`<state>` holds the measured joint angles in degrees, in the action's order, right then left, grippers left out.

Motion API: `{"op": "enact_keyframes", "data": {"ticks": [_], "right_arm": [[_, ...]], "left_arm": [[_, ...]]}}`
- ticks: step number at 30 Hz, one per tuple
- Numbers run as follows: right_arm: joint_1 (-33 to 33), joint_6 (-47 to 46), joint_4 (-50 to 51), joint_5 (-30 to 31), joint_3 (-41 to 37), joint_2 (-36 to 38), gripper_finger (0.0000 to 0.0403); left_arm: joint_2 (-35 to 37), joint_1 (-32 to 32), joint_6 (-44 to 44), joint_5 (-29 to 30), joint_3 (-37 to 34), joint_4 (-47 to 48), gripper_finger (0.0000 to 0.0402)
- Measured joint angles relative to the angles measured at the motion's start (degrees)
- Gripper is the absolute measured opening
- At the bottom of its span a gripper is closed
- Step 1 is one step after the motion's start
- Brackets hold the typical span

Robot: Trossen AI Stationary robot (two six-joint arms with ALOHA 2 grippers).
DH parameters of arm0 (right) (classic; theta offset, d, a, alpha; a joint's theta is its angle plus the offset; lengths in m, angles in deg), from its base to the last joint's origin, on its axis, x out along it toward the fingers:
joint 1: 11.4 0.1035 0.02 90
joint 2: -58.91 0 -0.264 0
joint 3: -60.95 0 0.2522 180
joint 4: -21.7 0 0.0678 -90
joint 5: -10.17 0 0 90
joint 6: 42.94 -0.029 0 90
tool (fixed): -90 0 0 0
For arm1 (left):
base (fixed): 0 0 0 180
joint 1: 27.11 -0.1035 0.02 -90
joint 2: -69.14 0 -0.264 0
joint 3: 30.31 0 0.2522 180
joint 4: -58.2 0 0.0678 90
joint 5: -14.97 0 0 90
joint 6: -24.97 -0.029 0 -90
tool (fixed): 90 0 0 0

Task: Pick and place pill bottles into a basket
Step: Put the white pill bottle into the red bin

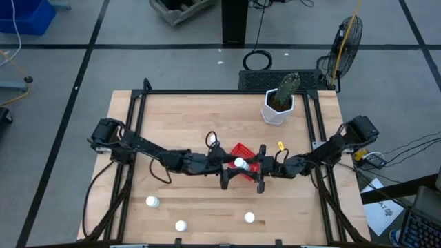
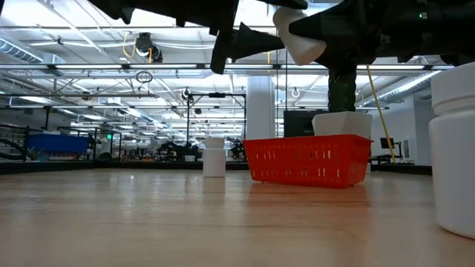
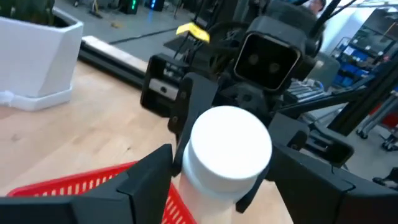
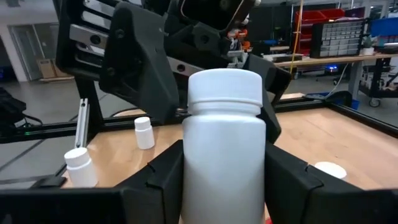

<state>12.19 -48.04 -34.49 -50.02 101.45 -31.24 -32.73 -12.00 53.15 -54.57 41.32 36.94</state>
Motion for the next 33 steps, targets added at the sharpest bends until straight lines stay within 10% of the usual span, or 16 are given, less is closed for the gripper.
{"op": "enact_keyframes", "data": {"ticks": [13,33], "right_arm": [[0.00,-0.86,1.32,0.51,-0.01,0.02,0.0158],[5.88,5.38,2.64,8.55,-4.69,5.56,0.0220]], "left_arm": [[0.00,-0.42,0.05,0.13,-0.02,0.26,0.0172],[0.46,-1.25,0.42,0.14,0.05,0.10,0.0161]]}}
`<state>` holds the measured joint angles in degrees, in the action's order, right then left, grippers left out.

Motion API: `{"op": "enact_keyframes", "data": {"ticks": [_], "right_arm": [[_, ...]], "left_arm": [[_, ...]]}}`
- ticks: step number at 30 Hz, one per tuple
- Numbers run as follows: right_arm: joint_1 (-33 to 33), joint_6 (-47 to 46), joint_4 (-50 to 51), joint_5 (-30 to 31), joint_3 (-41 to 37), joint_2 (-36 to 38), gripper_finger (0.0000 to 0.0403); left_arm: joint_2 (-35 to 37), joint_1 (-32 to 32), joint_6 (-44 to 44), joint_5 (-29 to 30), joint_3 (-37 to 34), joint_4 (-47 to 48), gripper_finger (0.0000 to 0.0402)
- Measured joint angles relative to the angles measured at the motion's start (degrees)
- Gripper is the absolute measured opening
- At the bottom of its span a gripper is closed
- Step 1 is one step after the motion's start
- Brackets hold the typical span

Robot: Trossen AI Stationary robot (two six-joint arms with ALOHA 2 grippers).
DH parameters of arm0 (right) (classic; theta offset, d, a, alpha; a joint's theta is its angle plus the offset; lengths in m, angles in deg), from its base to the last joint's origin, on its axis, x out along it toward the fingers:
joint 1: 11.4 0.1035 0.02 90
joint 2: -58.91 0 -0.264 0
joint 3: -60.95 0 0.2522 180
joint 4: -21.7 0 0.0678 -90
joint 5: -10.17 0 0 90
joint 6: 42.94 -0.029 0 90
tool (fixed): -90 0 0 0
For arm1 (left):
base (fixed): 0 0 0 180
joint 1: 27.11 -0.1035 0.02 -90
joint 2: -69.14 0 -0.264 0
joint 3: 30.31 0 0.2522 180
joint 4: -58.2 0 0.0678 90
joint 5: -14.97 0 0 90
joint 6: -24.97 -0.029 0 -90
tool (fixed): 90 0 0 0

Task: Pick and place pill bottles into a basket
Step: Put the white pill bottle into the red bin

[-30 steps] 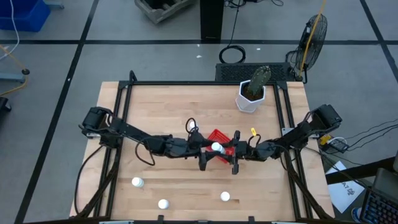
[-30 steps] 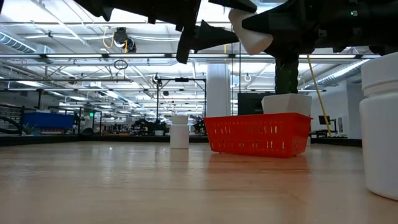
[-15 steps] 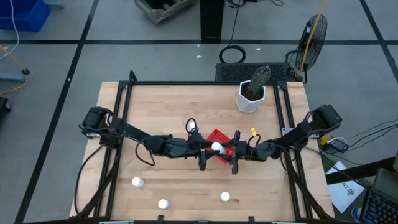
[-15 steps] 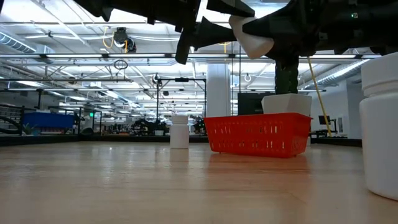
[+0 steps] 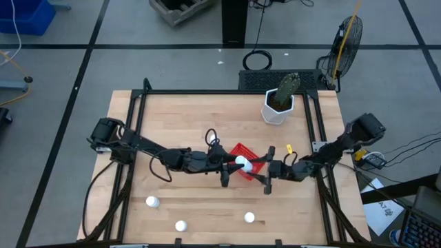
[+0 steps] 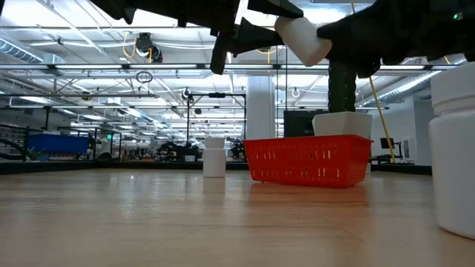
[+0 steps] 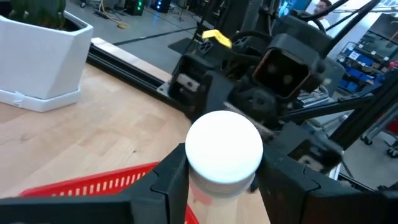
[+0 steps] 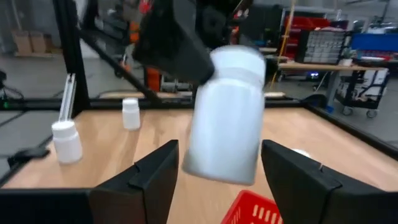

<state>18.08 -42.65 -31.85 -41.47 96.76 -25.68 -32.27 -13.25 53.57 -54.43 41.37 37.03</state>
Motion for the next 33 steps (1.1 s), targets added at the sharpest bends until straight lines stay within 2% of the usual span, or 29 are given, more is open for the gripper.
{"op": "enact_keyframes", "data": {"ticks": [4,7,11,15,21,24,33], "right_arm": [[2.28,-0.65,0.64,1.38,-1.28,2.55,0.0215],[6.17,-0.84,2.01,0.88,-2.80,4.51,0.0216],[12.47,2.44,2.09,3.21,-3.59,6.92,0.0215],[18.06,6.27,2.07,9.64,-3.59,9.24,0.0211],[24.04,11.37,2.03,18.65,-3.59,11.71,0.0210],[25.62,12.30,1.99,20.66,-3.59,12.22,0.0210],[27.40,12.88,2.45,23.28,-3.59,12.21,0.0210]], "left_arm": [[0.00,-1.15,-0.30,0.49,0.04,0.62,0.0161],[0.00,-2.43,-0.85,1.07,0.04,1.61,0.0160],[0.00,-4.05,-1.59,0.00,0.04,3.91,0.0160],[0.00,-5.89,-1.47,-4.27,0.04,6.05,0.0160],[-0.24,-7.05,-1.99,-6.07,0.93,8.01,0.0160],[-1.67,-7.10,-3.50,-8.12,4.66,12.97,0.0160],[-12.01,-7.21,-10.00,-11.64,23.05,32.71,0.0160]]}}
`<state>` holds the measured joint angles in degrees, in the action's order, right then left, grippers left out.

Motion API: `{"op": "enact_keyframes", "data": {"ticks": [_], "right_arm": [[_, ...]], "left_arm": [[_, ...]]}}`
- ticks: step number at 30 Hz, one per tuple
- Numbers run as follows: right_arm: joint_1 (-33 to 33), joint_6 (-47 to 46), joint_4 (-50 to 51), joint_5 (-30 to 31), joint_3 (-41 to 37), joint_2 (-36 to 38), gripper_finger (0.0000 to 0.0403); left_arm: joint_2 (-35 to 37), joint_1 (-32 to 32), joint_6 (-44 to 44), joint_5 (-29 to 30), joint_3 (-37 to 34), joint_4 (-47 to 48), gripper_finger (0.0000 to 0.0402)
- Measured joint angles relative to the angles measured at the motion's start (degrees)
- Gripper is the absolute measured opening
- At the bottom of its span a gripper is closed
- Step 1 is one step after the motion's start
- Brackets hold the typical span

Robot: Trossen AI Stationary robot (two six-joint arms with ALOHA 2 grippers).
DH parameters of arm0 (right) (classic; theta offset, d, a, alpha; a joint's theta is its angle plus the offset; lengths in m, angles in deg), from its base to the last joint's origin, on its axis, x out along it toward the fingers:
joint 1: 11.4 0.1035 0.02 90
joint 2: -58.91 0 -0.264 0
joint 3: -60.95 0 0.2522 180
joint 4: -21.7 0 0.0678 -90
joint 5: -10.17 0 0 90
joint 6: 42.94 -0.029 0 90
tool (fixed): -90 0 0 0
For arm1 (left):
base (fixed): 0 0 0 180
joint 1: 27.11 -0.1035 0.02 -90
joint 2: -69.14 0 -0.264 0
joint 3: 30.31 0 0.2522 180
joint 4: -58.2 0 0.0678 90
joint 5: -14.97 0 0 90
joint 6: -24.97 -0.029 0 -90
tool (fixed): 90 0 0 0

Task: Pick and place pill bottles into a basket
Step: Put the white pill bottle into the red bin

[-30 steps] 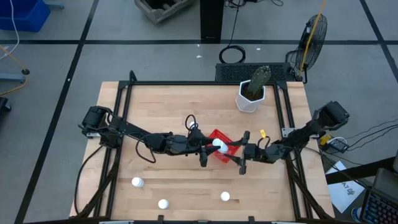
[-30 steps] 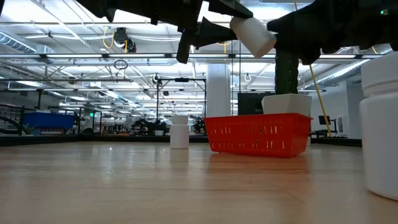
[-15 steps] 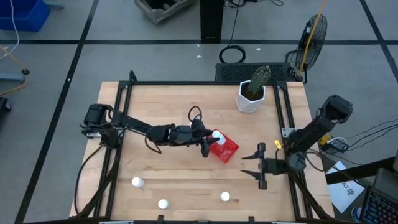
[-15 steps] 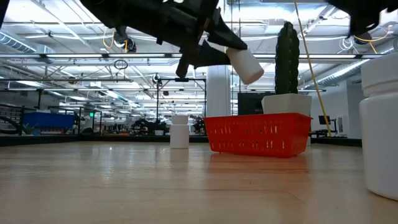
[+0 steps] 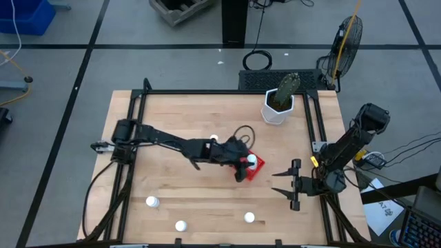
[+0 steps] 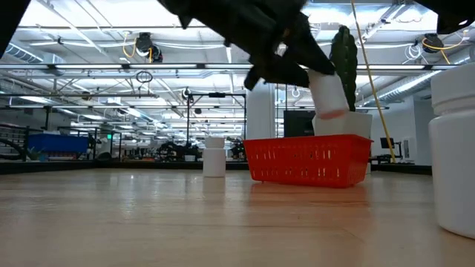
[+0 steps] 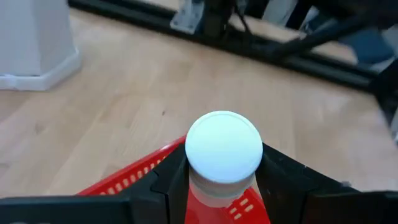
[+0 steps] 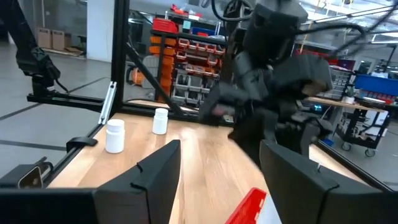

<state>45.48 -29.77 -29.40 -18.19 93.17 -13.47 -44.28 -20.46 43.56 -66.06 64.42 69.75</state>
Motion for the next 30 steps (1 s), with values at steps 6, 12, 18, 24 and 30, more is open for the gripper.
{"op": "enact_keyframes", "data": {"ticks": [6,12,18,24,30], "right_arm": [[1.10,0.56,-0.02,-0.04,0.00,0.00,0.0210],[1.69,0.61,0.02,0.05,0.00,0.00,0.0210],[1.73,0.60,0.02,0.05,0.00,0.00,0.0210],[1.73,-0.02,0.47,-0.03,0.00,0.00,0.0210],[1.73,-0.52,1.33,0.05,0.00,-0.02,0.0210]], "left_arm": [[-5.02,-0.07,-0.93,1.40,3.01,1.18,0.0160],[-5.48,-0.57,-0.93,2.32,3.01,1.80,0.0160],[-6.21,-0.66,-1.63,2.88,3.04,1.69,0.0160],[-8.41,-0.61,-0.55,1.95,2.93,2.59,0.0160],[-8.76,-0.79,-0.49,1.65,3.04,2.01,0.0160]]}}
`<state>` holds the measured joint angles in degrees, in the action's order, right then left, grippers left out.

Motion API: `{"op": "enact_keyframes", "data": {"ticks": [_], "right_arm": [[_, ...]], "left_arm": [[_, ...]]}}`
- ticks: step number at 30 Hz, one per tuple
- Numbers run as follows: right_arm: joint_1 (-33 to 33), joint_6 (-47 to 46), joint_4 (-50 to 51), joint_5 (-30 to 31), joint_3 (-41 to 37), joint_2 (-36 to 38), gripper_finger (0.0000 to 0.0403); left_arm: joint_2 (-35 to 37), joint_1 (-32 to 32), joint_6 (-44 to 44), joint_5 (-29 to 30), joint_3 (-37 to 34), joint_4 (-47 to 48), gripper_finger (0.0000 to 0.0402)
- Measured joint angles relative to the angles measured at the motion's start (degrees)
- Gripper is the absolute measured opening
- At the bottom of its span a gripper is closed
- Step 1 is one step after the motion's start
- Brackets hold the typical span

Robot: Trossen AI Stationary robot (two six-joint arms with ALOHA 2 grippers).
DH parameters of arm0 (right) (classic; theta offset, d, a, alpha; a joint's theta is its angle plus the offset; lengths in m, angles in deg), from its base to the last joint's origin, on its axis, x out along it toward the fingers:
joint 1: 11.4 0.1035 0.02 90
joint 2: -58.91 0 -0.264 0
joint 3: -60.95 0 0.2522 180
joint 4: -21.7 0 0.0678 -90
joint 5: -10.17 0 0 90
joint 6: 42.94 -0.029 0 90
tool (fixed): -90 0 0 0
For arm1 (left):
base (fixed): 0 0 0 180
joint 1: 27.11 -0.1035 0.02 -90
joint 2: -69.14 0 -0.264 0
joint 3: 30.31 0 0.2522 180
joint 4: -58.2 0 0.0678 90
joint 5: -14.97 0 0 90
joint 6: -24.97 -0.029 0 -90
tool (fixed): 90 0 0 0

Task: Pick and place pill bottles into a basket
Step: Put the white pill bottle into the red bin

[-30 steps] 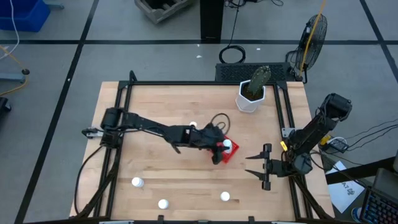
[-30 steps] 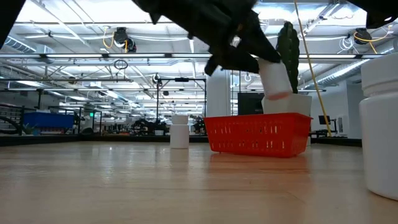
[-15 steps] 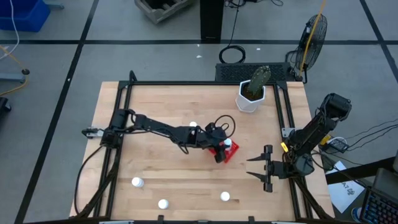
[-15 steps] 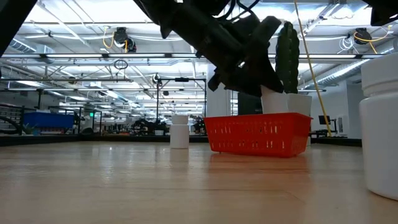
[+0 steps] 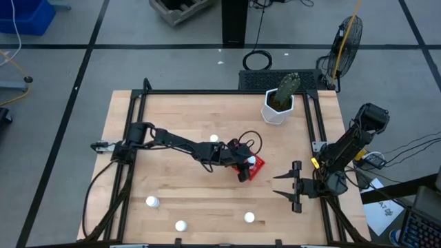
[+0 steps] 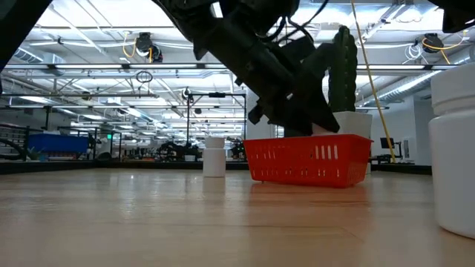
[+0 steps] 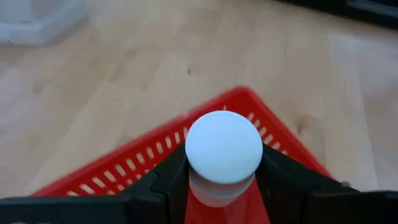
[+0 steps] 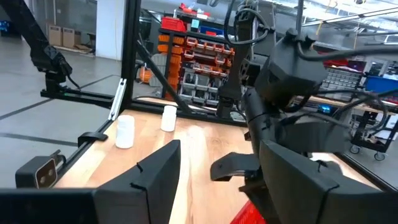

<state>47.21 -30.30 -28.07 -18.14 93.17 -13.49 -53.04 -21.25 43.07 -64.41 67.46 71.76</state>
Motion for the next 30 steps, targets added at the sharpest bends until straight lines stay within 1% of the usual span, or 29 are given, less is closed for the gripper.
{"op": "enact_keyframes", "data": {"ticks": [4,7,11,19,24,30], "right_arm": [[0.00,0.00,0.04,-0.05,0.00,0.00,0.0210],[0.00,-0.31,0.44,-0.09,0.00,0.00,0.0210],[0.00,-0.61,0.61,-0.06,0.00,0.00,0.0210],[0.00,-0.61,1.32,-0.04,0.00,0.00,0.0210],[0.00,-0.61,1.36,-0.02,0.00,0.00,0.0210],[0.00,-0.61,1.42,-0.02,0.00,0.00,0.0210]], "left_arm": [[-1.56,-0.09,0.71,-0.14,-0.02,-1.10,0.0161],[-2.24,-0.07,1.09,-0.65,-0.02,-3.41,0.0176],[-2.38,-0.07,1.11,-0.90,-0.02,-3.50,0.0192],[-2.38,-0.07,2.63,-0.25,-0.02,-8.11,0.0198],[-2.38,-0.07,3.20,-1.39,-0.02,-8.12,0.0211],[-2.38,0.00,3.19,-1.52,-0.04,-7.03,0.0213]]}}
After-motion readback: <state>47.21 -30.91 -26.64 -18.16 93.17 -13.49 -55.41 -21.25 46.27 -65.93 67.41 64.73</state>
